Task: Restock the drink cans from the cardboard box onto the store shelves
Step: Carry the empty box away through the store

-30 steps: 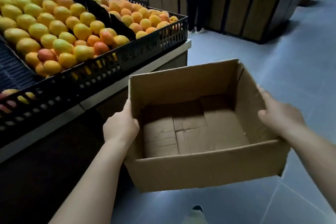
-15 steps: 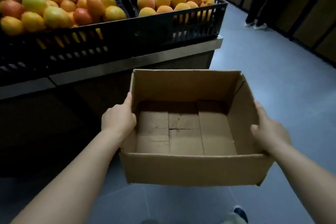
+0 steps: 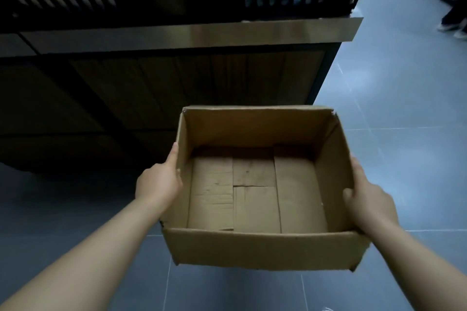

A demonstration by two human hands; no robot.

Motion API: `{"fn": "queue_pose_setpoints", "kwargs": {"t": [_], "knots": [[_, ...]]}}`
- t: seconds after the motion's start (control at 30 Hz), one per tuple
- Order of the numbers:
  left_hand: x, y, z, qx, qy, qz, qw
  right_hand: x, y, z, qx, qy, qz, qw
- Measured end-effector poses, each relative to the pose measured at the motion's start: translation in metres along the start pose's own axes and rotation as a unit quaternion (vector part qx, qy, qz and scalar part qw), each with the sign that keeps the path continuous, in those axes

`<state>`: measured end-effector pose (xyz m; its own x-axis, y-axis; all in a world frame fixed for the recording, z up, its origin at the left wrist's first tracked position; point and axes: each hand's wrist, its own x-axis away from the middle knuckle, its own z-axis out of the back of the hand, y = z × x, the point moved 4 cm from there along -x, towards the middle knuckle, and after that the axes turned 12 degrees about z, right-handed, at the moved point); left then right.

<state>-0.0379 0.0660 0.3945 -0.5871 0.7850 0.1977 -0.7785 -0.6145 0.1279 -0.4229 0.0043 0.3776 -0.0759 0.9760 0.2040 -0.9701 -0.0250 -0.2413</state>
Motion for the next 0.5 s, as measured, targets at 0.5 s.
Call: {"fn": "queue_pose_setpoints", "kwargs": {"t": [0.5], "knots": [[-0.060, 0.004, -0.277, -0.021, -0.035, 0.084, 0.996, -0.107, 0.096, -0.243, -0.001, -0.069, 0.011, 0.998]]}}
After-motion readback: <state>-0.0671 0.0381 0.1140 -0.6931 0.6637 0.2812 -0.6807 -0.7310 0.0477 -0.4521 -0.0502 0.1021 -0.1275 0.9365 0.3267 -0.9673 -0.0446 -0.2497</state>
